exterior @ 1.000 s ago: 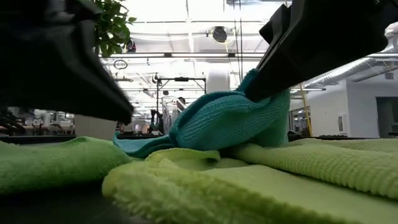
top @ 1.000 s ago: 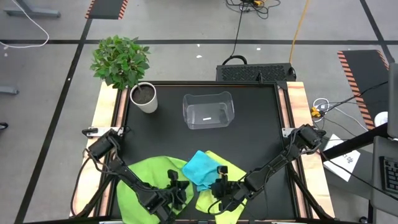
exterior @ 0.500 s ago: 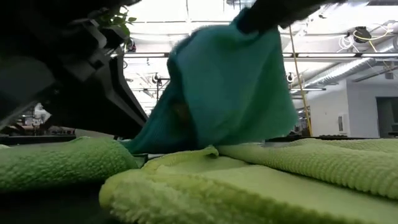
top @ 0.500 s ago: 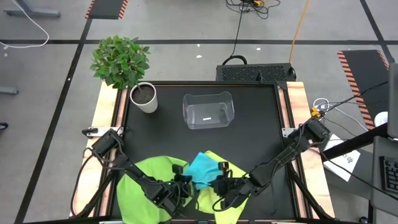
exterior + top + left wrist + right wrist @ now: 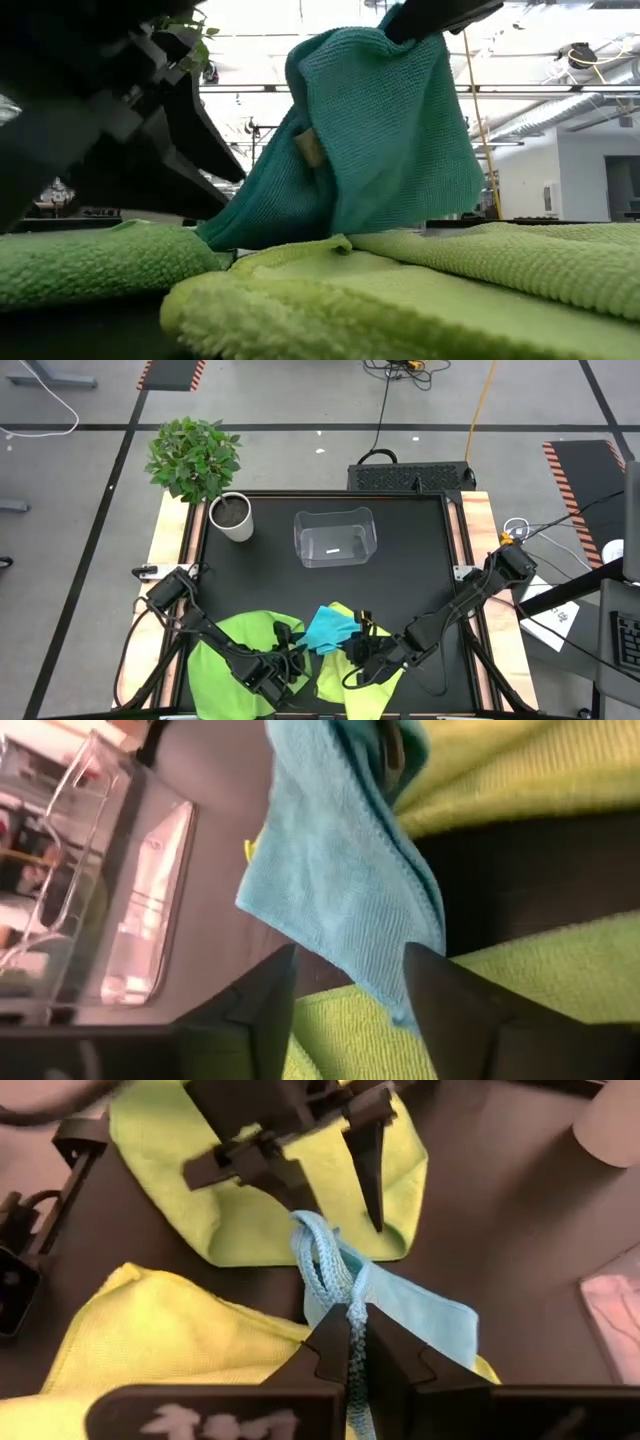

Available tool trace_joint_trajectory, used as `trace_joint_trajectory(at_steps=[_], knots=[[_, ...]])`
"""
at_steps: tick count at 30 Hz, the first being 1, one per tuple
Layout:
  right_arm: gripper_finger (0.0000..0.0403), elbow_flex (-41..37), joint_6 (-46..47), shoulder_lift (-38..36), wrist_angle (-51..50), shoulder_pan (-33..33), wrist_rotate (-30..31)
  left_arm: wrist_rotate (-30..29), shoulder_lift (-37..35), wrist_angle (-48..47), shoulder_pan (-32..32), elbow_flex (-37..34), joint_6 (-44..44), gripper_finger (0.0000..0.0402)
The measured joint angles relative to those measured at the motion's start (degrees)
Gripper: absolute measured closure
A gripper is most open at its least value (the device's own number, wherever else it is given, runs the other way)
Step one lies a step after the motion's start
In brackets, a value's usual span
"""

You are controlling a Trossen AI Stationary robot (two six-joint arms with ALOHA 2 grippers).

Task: Fold microfiber towels
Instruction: Fold the blue towel

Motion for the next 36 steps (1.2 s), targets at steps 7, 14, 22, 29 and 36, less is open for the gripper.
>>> trace_joint_trajectory(at_steps=[7, 14, 22, 29, 36], knots=[[0.0395, 0.0, -1.8, -1.7, 0.5, -0.5, 0.0, 1.6, -2.4, 0.1, 0.6, 0.0, -4.7, 0.0158], [0.0395, 0.0, -3.6, -3.0, 1.1, -0.7, 0.0, 7.5, -2.5, 3.6, 2.5, 0.0, -5.0, 0.0153], [0.0395, 0.0, -3.8, -3.5, -0.9, -1.6, -0.1, 9.6, -2.7, 4.4, 2.5, 0.0, -4.0, 0.0153], [0.0395, 0.0, -5.3, -4.6, -0.5, -2.4, -1.4, 12.6, -2.8, 9.0, 2.5, 0.0, -0.7, 0.0153], [0.0395, 0.0, -6.9, -6.4, -0.6, -2.5, -1.4, 13.2, -2.9, 11.9, 2.8, 0.0, 1.3, 0.0153]])
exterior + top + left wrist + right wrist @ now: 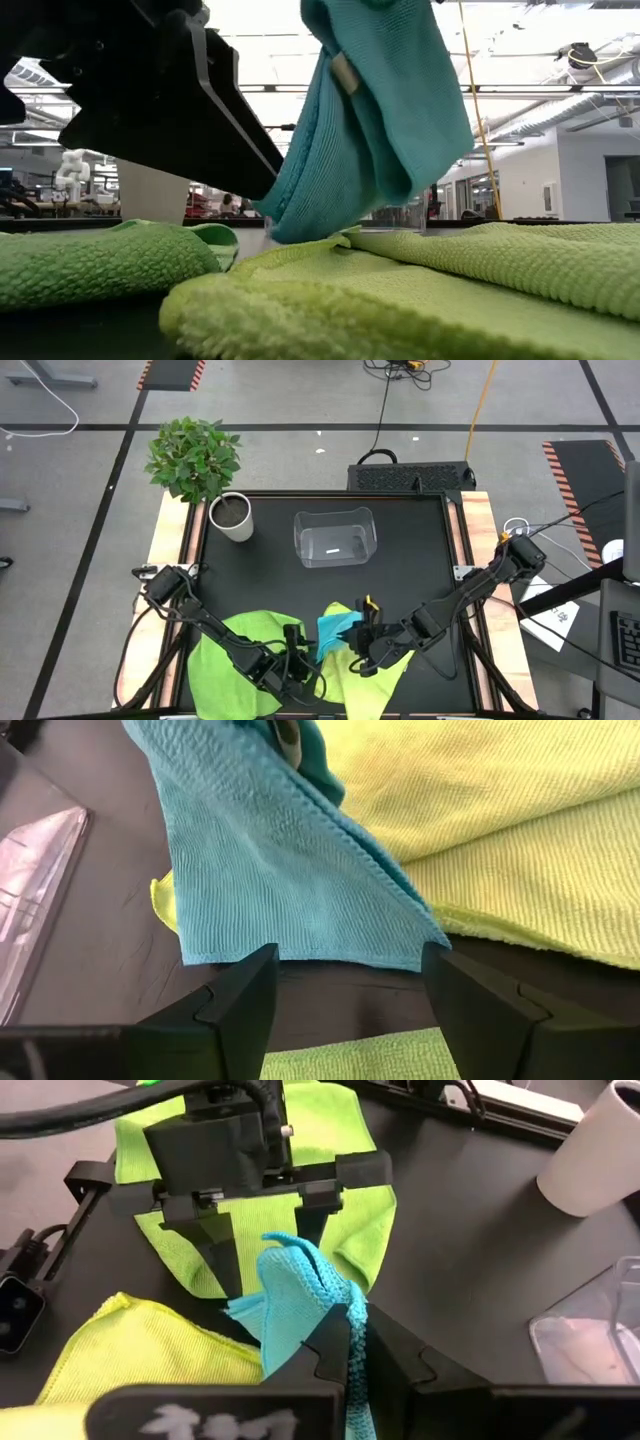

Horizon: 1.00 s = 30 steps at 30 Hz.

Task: Fold microfiber towels
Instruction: Fold the blue towel

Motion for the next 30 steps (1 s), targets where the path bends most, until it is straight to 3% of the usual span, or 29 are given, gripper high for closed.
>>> trace_joint_trajectory(at_steps=[25, 30], knots=[[0.0395, 0.1, -2.8, -3.3, -1.5, -2.2, -0.1, 0.6, -2.9, 3.5, 3.0, 0.0, 0.4, 0.0154], [0.0395, 0.1, -2.8, -3.9, -2.0, -2.1, -0.2, 0.6, -2.9, 0.2, 3.5, 0.0, -0.6, 0.0185]])
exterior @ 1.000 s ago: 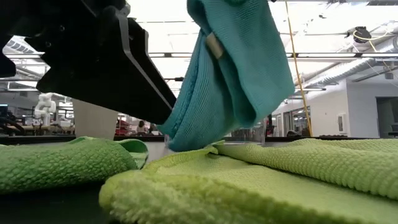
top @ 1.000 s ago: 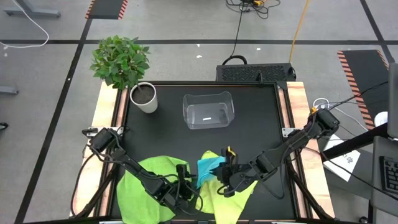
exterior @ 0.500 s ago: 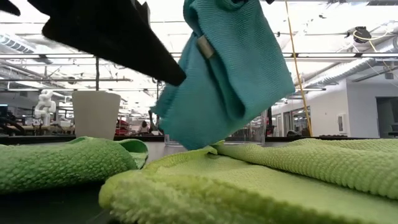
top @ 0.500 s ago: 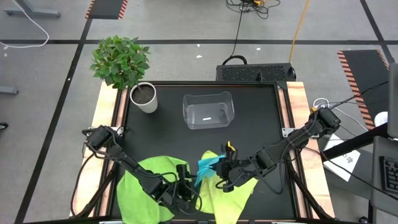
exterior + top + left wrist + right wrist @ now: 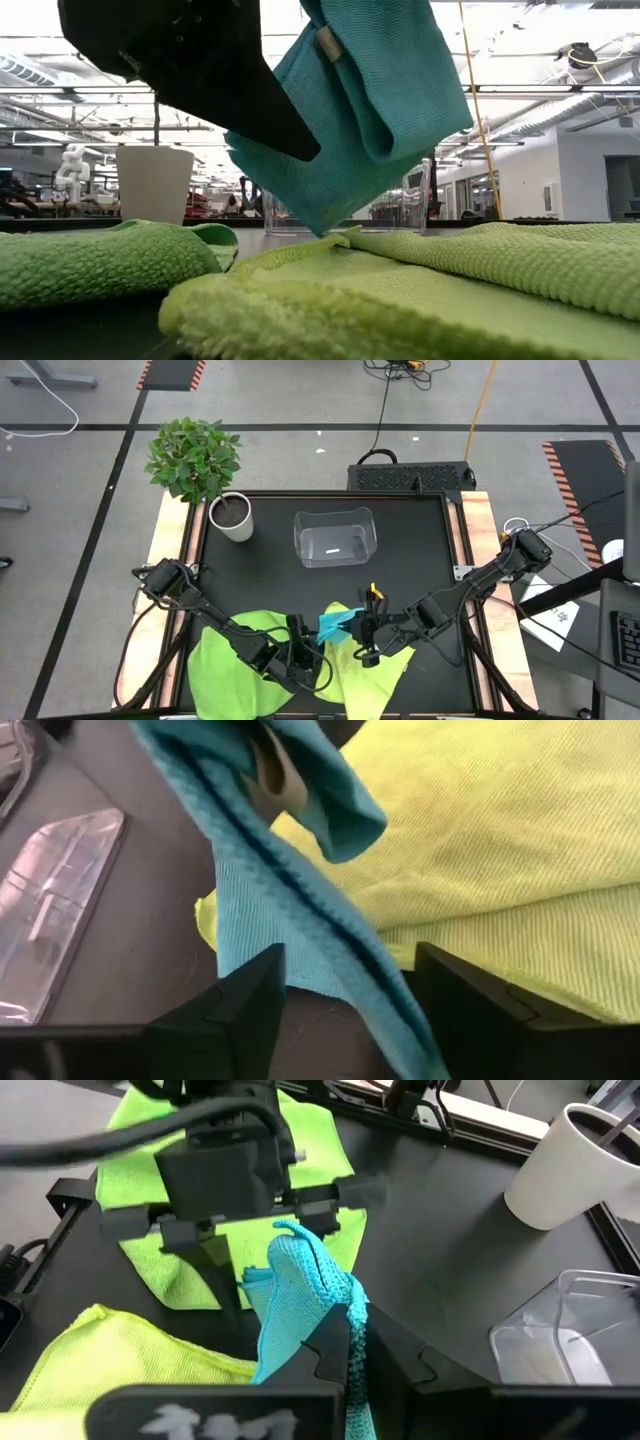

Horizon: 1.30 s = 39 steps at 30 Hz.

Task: Fold microfiber towels
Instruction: Fold the blue towel

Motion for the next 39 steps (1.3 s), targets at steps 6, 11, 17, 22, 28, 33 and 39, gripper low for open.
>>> trace_joint_trajectory(at_steps=[6, 11, 17, 22, 28, 33, 39], knots=[[0.0395, 0.0, 0.0, 0.0, -1.2, 0.0, -0.6, -1.5, 0.0, -1.2, -0.6, 0.0, 2.6, 0.0289], [0.0395, 0.0, 0.4, 0.0, -2.1, 0.2, -1.5, -1.9, -0.5, -7.0, -0.7, 0.0, 2.1, 0.0389], [0.0394, 0.0, 1.6, 0.0, -4.2, 1.2, -1.5, -6.1, -3.9, -15.1, -0.6, 0.0, -2.8, 0.0397], [0.0391, 0.0, 1.9, 0.0, -4.3, 2.9, -3.0, -7.9, -7.5, -17.3, -0.2, 0.0, -2.6, 0.0398], [0.039, 0.0, 2.0, 0.1, -4.3, 4.3, -3.0, -9.5, -11.3, -18.8, 0.7, 0.0, -2.5, 0.0399], [0.039, -1.8, 2.0, 0.1, -1.7, 4.9, -3.0, -12.2, -11.9, -18.6, 1.2, 0.0, -2.3, 0.04], [0.039, -5.8, 0.9, 0.1, 6.8, 4.0, -3.1, -12.3, -11.8, -18.0, 2.9, 0.0, -2.2, 0.04]])
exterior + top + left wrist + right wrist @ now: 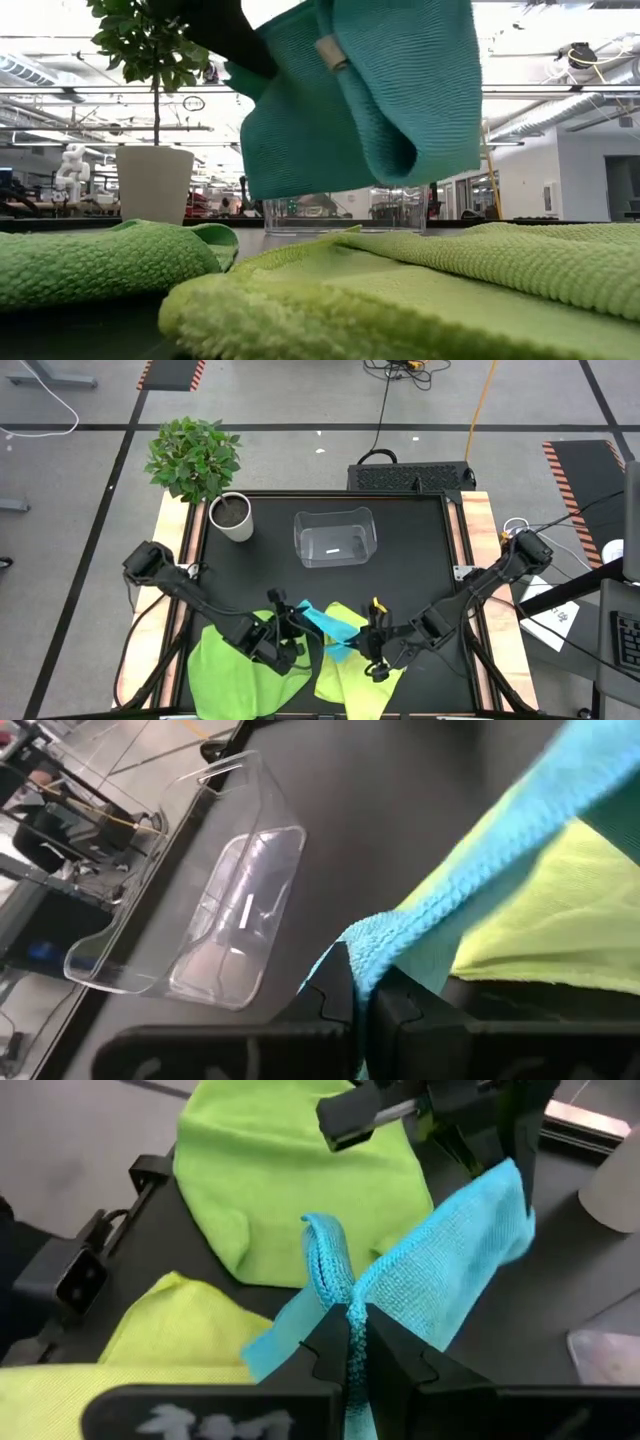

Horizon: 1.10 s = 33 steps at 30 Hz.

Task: Fold microfiber towels
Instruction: Fold the blue towel

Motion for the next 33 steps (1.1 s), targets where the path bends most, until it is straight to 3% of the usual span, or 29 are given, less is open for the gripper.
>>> trace_joint_trajectory(at_steps=[8, 18, 24, 28, 33], knots=[[0.039, -3.4, -3.0, 0.0, 9.2, -0.7, 0.2, -1.0, 0.0, 0.7, 1.7, 1.1, 2.3, 0.0401], [0.039, -7.9, -3.5, 0.0, 14.0, -0.3, 2.2, -7.0, -2.6, 2.5, 2.4, 1.1, 6.0, 0.0401], [0.039, -14.6, -6.4, 0.0, 26.3, -0.3, 4.8, -4.3, -3.7, 11.3, 3.4, 1.1, 13.4, 0.0401], [0.039, -17.6, -9.6, 0.0, 35.4, -0.3, 4.8, -3.2, -3.5, 12.1, 4.0, 1.1, 12.8, 0.0401], [0.039, -18.3, -10.3, 0.0, 37.0, -0.3, 4.8, -1.4, -3.2, 12.3, 4.6, 1.1, 10.1, 0.0401]])
